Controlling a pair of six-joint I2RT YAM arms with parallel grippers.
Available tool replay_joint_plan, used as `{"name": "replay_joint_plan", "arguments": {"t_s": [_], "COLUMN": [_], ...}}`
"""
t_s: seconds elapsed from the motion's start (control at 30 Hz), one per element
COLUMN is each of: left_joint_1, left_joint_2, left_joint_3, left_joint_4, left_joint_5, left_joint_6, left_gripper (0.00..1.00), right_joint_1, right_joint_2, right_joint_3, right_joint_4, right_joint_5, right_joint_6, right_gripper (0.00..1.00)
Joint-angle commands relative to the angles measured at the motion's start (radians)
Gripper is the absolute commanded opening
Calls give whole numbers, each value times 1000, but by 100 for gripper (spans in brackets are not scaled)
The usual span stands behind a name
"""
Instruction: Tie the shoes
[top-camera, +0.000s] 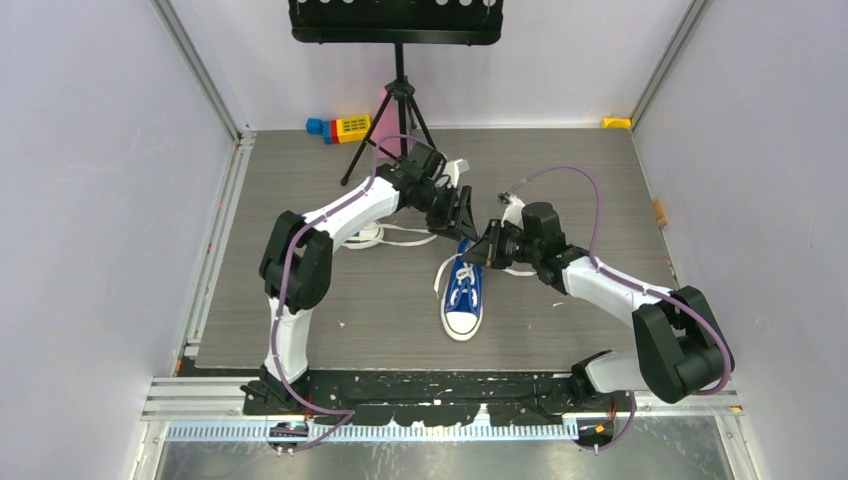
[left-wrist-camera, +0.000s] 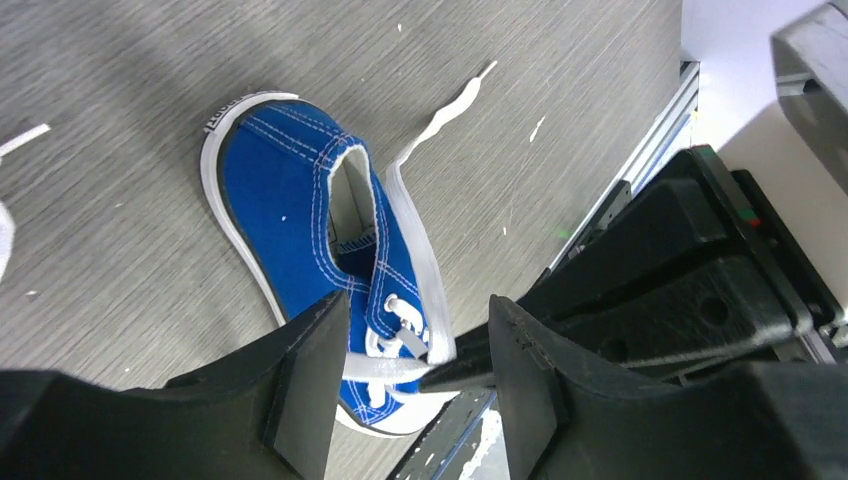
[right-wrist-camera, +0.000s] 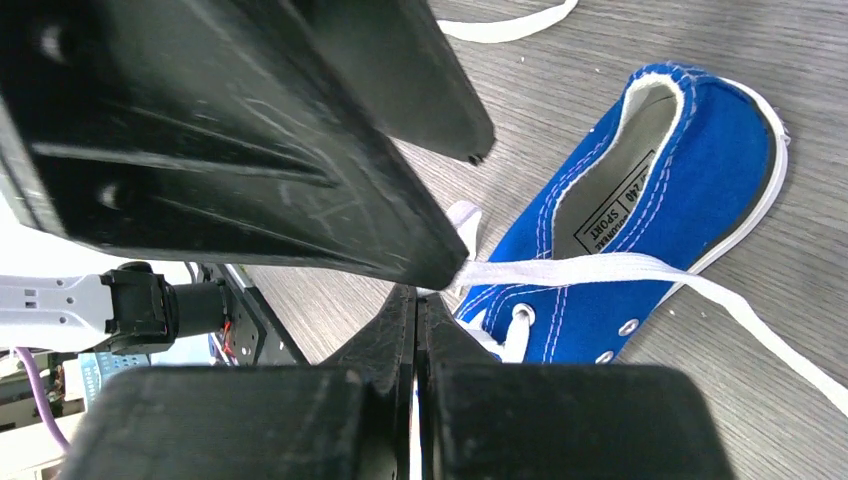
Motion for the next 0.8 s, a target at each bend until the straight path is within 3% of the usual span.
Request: {"name": "replay_joint_plan", "arguments": {"t_s": [0.0,0.17,0.33,0.57,0.67,0.7,0.77], "left_joint_1": [-22,-49,-49,-50,-46,-41,-30], "left_joint_2": [54,100,146,150,144,141,125], "left_joint_3": [82,131,147,134,130,125,101], "left_joint_4": [-91,-140,-137,-105,-123,-111,-78], "left_joint_5": [69,84,109,182,183,198,216], "left_joint_6": [-6,15,2,-19,-4,-9,-28], "left_gripper": [55,53,46,27,11,2,0], "right_joint_1": [7,8,8,9,9,8,9], "right_joint_2": [-12,-12,-16,-22,-24,-24,-23], "right_joint_3": [12,10,9,7,5,6,6], "right_joint_4": [36,32,22,3,2,0,-2], "right_joint_5": [-14,-14,-4,10,12,14,14], "right_joint_6": [-21,-20,-19,-18,-16,-15,-15], "right_gripper": [0,0,0,0,0,0,0]}}
